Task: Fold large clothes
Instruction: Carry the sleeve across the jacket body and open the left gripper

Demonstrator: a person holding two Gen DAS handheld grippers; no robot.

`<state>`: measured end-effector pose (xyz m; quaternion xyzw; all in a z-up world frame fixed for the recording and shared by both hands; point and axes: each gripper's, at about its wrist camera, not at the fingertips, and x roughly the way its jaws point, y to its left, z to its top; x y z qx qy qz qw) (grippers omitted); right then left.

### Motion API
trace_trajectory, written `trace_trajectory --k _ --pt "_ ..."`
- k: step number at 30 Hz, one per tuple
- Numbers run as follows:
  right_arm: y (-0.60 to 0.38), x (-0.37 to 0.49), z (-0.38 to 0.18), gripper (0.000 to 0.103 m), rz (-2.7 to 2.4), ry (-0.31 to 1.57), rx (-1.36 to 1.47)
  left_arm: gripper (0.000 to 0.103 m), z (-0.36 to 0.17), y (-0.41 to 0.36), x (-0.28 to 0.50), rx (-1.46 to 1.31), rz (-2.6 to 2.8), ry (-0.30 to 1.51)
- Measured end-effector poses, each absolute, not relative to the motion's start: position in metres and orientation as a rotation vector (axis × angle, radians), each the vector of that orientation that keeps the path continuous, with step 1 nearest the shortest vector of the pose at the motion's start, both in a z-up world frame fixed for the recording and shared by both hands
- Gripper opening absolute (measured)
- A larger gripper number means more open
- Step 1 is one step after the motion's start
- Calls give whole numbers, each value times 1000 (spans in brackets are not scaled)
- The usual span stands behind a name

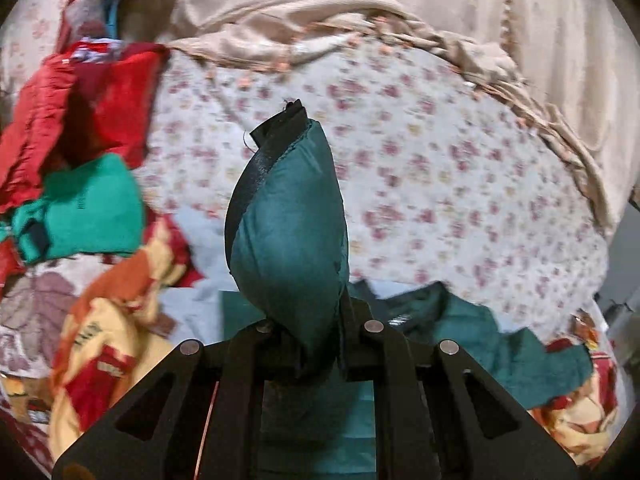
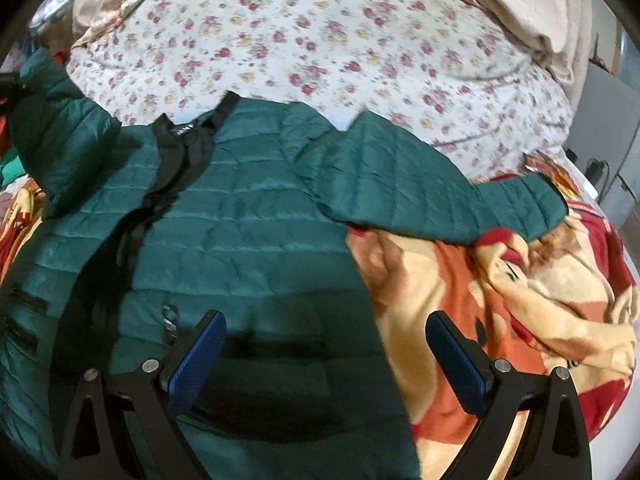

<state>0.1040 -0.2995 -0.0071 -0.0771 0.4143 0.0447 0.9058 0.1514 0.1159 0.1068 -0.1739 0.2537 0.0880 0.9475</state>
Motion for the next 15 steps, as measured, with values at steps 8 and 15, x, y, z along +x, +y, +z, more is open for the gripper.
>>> trace_trajectory --k 8,15 --pt "-320 103 -18 99 82 895 -142 11 93 54 174 -377 62 579" --pt "-313 105 -22 99 98 906 -167 11 73 -1 189 -362 -49 632"
